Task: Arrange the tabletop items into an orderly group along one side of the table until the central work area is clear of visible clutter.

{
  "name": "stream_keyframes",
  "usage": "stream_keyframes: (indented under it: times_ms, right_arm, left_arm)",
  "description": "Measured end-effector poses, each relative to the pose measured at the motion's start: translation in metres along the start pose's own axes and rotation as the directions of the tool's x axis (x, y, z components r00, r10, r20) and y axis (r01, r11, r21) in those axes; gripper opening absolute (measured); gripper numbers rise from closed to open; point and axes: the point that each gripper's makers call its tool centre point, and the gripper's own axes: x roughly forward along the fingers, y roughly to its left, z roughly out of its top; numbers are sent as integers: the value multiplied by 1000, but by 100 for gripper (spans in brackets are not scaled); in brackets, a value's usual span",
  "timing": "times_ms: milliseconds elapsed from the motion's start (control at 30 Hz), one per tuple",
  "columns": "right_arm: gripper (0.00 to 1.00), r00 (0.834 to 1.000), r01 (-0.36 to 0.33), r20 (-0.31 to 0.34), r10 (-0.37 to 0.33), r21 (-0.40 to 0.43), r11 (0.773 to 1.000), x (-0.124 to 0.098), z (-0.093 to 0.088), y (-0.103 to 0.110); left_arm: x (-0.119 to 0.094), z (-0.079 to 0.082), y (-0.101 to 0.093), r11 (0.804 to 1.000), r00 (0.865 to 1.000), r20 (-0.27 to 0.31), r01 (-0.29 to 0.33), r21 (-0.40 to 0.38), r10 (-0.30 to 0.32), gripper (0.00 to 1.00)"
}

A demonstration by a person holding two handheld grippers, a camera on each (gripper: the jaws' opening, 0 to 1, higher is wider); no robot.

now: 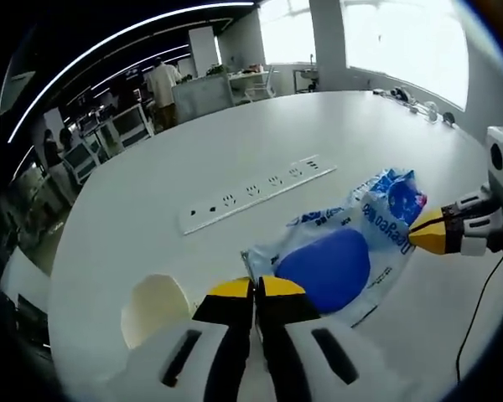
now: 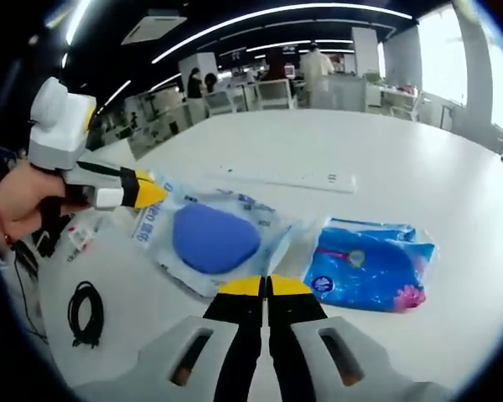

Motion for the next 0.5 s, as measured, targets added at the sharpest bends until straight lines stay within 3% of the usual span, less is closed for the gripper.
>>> stream_keyframes:
  times_ms: [500]
  right_arm:
    - [0,1000,17,-8,-17,11,1000,6,-2,-9]
  left_arm:
    - [6,2,5,999,1000,-2,0,-42,0,2]
